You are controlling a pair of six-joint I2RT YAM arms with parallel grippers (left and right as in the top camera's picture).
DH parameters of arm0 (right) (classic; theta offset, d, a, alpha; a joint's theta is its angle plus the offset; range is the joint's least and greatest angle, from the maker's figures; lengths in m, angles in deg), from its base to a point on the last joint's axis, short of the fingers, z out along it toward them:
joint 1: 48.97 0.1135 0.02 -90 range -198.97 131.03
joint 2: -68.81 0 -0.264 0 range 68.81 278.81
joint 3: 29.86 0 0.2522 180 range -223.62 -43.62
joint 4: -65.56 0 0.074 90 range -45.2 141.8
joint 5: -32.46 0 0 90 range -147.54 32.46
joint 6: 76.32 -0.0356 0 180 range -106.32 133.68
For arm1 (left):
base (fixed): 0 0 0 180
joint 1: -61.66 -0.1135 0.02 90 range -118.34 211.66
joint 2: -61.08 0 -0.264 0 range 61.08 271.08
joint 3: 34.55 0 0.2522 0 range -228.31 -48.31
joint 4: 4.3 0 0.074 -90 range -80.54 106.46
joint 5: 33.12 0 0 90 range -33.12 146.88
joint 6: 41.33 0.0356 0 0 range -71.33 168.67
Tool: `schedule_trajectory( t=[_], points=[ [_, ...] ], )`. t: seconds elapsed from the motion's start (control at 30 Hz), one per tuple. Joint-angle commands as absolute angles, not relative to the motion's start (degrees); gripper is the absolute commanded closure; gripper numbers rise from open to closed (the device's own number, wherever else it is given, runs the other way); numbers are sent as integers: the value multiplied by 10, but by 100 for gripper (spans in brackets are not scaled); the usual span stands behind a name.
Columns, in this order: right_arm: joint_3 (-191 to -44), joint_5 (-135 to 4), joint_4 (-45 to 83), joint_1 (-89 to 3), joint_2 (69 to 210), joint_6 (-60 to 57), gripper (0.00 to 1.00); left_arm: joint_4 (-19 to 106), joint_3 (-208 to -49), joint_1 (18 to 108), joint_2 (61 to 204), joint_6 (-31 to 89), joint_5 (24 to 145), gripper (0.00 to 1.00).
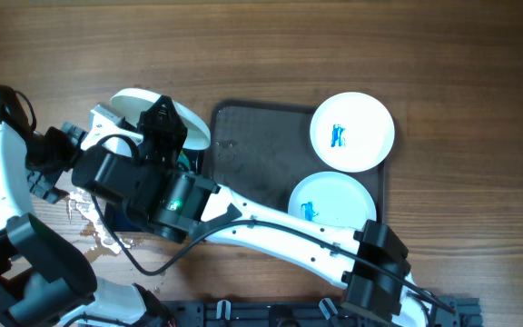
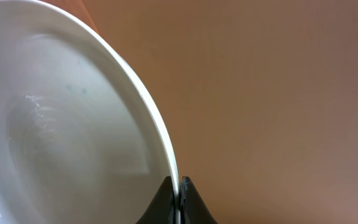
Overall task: Clean dirty plates on tray and stack at the side
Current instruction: 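Lift the cleaned plate with the right gripper and carry it right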
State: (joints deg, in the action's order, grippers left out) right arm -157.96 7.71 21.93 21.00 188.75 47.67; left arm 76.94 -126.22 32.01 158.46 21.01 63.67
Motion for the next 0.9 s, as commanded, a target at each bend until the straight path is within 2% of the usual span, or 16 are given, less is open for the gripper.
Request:
schedule_trajectory(
  t=[0.0, 0.13, 0.2, 0.37, 0.4, 0.5, 0.63, 0.7, 0.8, 0.87],
  points=[
    [-1575, 101, 225, 212, 1894, 480, 96, 770, -1271, 318, 1575, 219, 644, 0],
    [-1575, 102, 226, 212, 1894, 467, 95, 770, -1271, 318, 1575, 219, 644, 0],
    [-1575, 98, 210, 211, 1894, 414, 95, 770, -1271, 318, 1575, 220, 644, 0],
    [-1575, -95, 76, 206, 1894, 101, 95, 769, -1271, 318, 1575, 220, 644, 0],
    [-1576, -170, 50, 194, 1893, -6, 95, 767, -1271, 318, 1575, 219, 644, 0],
    [-1577, -226, 29, 172, 1888, -73, 95, 764, -1271, 321, 1575, 219, 644, 0],
    [-1578, -364, -4, 89, 1856, -148, 95, 752, -1271, 351, 1575, 222, 644, 0],
    [-1578, -434, -28, 16, 1827, -179, 95, 744, -1271, 383, 1575, 226, 643, 0],
    [-1578, -471, -65, -67, 1803, -186, 95, 737, -1271, 420, 1575, 226, 643, 0],
    [-1578, -489, -119, -156, 1790, -195, 95, 732, -1271, 460, 1575, 226, 643, 0]
  ],
)
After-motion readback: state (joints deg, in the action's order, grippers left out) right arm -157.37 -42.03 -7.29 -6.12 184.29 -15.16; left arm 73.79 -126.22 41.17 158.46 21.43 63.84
